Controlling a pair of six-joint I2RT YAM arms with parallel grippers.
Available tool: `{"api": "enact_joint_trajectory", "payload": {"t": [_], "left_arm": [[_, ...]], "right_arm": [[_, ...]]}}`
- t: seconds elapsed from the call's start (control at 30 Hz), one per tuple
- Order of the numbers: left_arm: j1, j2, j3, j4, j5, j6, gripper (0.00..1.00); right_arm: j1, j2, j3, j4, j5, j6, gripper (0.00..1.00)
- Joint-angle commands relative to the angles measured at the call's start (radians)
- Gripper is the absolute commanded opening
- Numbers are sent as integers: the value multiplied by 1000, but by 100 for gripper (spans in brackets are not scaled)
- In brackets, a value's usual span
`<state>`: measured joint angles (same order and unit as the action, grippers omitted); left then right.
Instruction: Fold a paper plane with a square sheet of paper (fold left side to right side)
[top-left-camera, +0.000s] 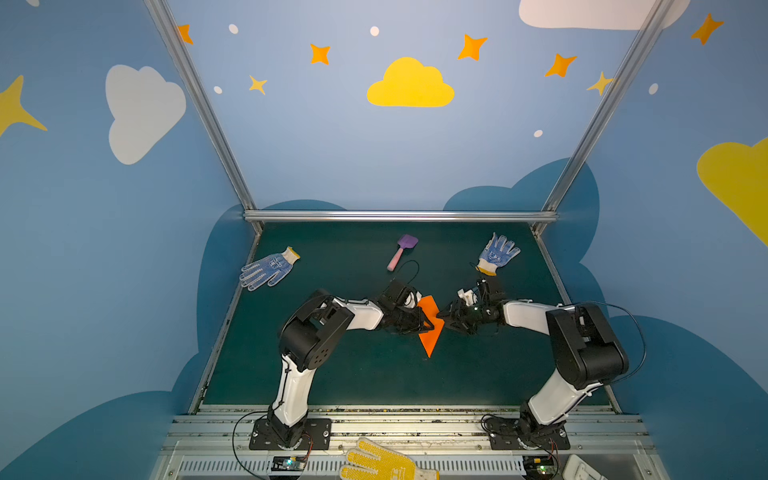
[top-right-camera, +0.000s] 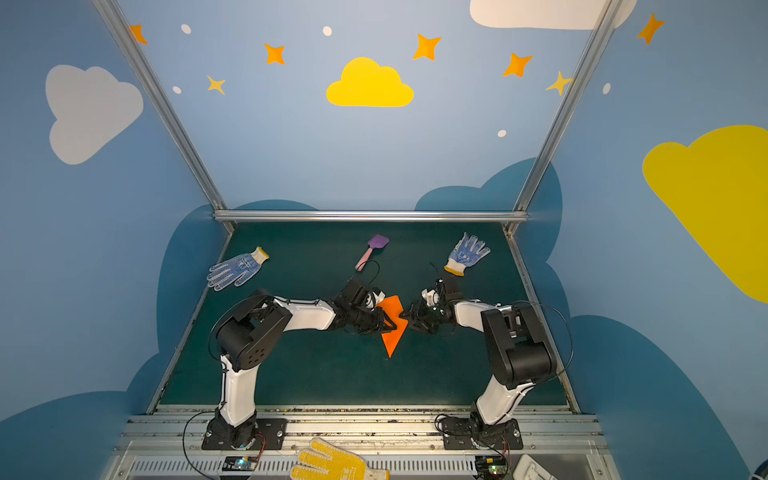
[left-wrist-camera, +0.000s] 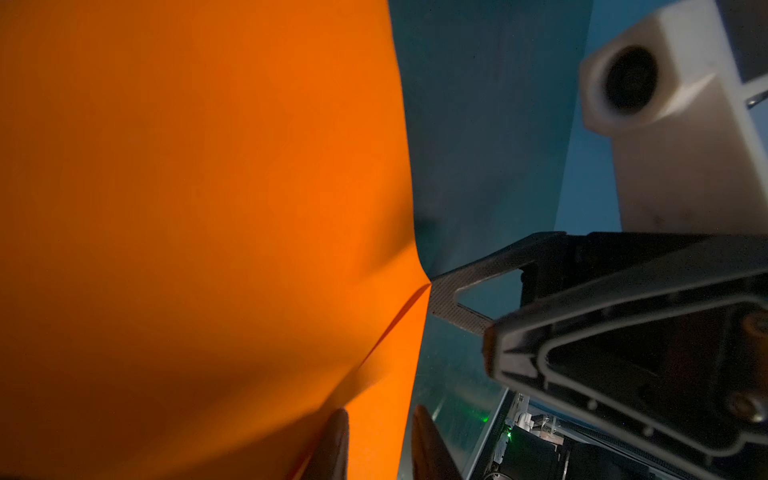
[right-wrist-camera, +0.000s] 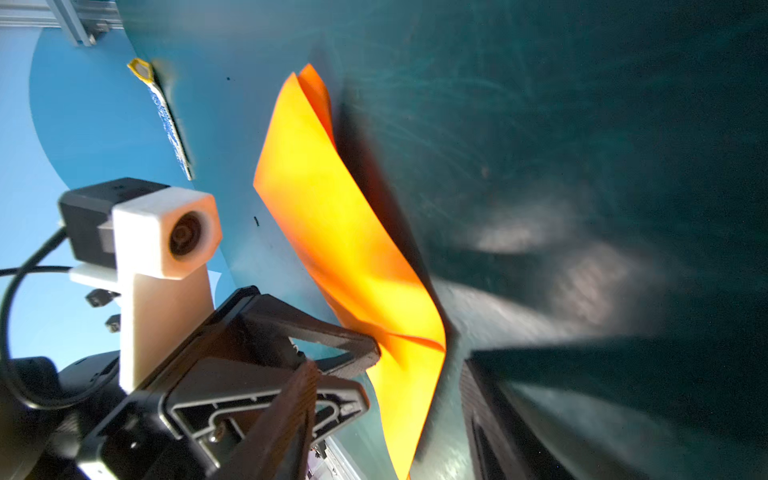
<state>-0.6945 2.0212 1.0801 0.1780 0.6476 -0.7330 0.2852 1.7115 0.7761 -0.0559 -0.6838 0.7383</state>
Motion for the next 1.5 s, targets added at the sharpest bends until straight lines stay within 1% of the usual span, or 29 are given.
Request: {"api": "enact_joint_trajectory", "payload": {"t": [0.0,0.23,0.33,0.47,0.53,0.63,0.67,0.77,0.83,0.9,1.03,1.13,1.2,1.23,1.33,1.47], "left_arm": [[15,10,-23,-25,-22,25,28],[22,11,-31,-29,-13,34,27],[26,11,-34,-28,-9,36,27],[33,4,-31,-31,1,40,27],[40,-5,-24,-38,10,45,27],[61,-26,-10,-55,16,58,27],[68,-32,-3,-62,19,63,28],[93,-34,19,-86,28,79,29],[110,-26,32,-89,41,80,29],[125,-17,43,-88,52,81,29],[157,-12,67,-84,78,88,29],[188,-31,82,-99,90,101,30],[205,-57,81,-106,96,111,31],[211,-76,73,-112,93,117,32],[214,-151,23,-123,69,137,33],[205,-291,-130,-65,2,115,36]], "right_arm": [[6,29,-13,49,20,28,58],[6,71,-55,150,5,82,55],[7,85,-61,164,9,85,51],[5,94,-63,164,22,84,37],[3,97,-63,165,26,82,27],[2,92,-68,167,35,84,4],[3,85,-74,173,36,92,0],[19,45,-97,197,74,128,0],[38,-3,-158,217,126,168,0],[67,-61,-207,236,207,226,0],[180,-190,-298,254,444,373,0],[292,-276,-304,183,649,455,0],[358,-316,-285,117,767,500,0],[387,-328,-272,86,808,514,0],[440,-341,-214,12,898,535,0],[462,-309,-120,-54,913,522,0]]}}
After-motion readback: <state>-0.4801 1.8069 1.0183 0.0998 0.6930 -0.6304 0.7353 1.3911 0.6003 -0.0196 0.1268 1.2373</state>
